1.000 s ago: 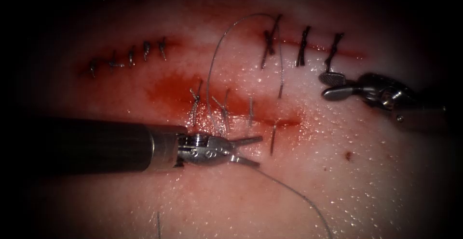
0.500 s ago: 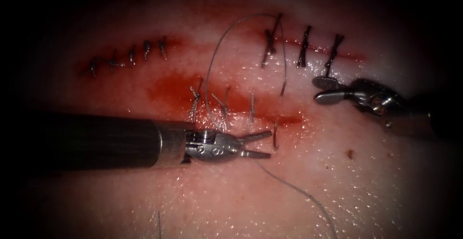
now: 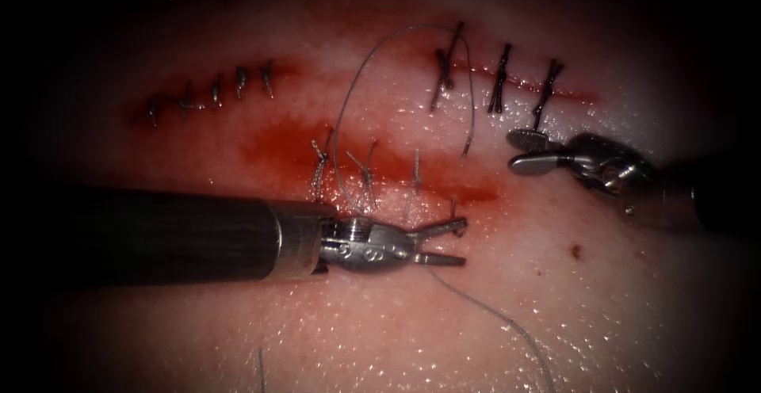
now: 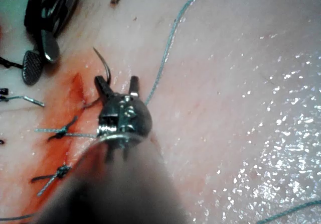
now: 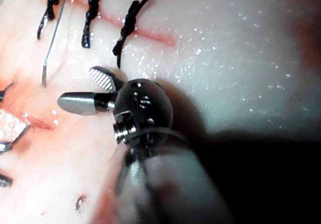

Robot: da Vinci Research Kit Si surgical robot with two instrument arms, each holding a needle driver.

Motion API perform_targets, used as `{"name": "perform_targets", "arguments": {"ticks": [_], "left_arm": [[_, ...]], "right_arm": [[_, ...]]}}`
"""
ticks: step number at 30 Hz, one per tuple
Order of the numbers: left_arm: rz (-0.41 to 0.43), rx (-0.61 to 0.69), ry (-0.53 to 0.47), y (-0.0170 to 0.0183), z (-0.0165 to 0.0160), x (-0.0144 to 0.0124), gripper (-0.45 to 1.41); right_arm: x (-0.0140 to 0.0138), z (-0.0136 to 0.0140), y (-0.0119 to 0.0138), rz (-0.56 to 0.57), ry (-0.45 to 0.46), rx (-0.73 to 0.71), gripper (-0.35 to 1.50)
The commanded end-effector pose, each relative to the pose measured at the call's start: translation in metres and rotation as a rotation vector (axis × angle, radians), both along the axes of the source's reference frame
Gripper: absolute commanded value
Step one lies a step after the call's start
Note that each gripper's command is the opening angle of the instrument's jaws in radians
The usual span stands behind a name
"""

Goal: Wound Closure

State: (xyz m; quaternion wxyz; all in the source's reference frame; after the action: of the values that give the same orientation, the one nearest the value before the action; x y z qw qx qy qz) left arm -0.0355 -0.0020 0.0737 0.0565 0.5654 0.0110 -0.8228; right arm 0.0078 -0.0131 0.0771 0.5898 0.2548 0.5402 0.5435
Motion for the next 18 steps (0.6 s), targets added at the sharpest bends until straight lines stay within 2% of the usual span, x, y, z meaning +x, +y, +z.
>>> {"name": "perform_targets", "arguments": {"ticks": [1, 3, 5, 7, 9, 13, 15, 18], "left_arm": [[0.002, 0.009, -0.005, -0.0001, 0.0003, -0.0004, 0.34], [0.003, 0.018, -0.009, 0.0003, 0.0001, -0.0002, 0.05], [-0.026, 0.101, -0.007, 0.0004, 0.0, -0.0002, -0.2], [-0.017, 0.161, -0.016, 0.0005, 0.0, -0.0002, -0.39], [-0.005, 0.212, -0.025, 0.0007, -0.0001, -0.0001, -0.45], [-0.001, 0.332, -0.021, 0.0014, -0.0005, 0.0005, -0.45], [-0.001, 0.418, -0.032, 0.0017, -0.001, 0.0008, -0.45], [-0.016, 0.55, -0.031, 0.0021, -0.002, 0.0011, -0.45]], "right_arm": [[0.0009, 0.0006, -0.0008, -0.005, 0.004, 0.003, 0.58], [0.001, 0.0005, -0.0008, -0.005, 0.004, 0.003, 0.54], [0.0011, 0.0005, -0.0009, -0.009, 0.006, 0.003, 0.53], [0.0012, 0.0004, -0.0011, -0.014, 0.009, 0.004, 0.49], [0.0014, 0.0004, -0.0012, -0.019, 0.012, 0.005, 0.46], [0.0015, 0.0003, -0.0014, -0.035, 0.012, 0.004, 0.29], [0.0015, 0.0002, -0.0013, -0.084, -0.016, -0.081, 0.22], [0.0014, 0.0001, -0.0012, -0.142, -0.073, -0.199, 0.22]]}}
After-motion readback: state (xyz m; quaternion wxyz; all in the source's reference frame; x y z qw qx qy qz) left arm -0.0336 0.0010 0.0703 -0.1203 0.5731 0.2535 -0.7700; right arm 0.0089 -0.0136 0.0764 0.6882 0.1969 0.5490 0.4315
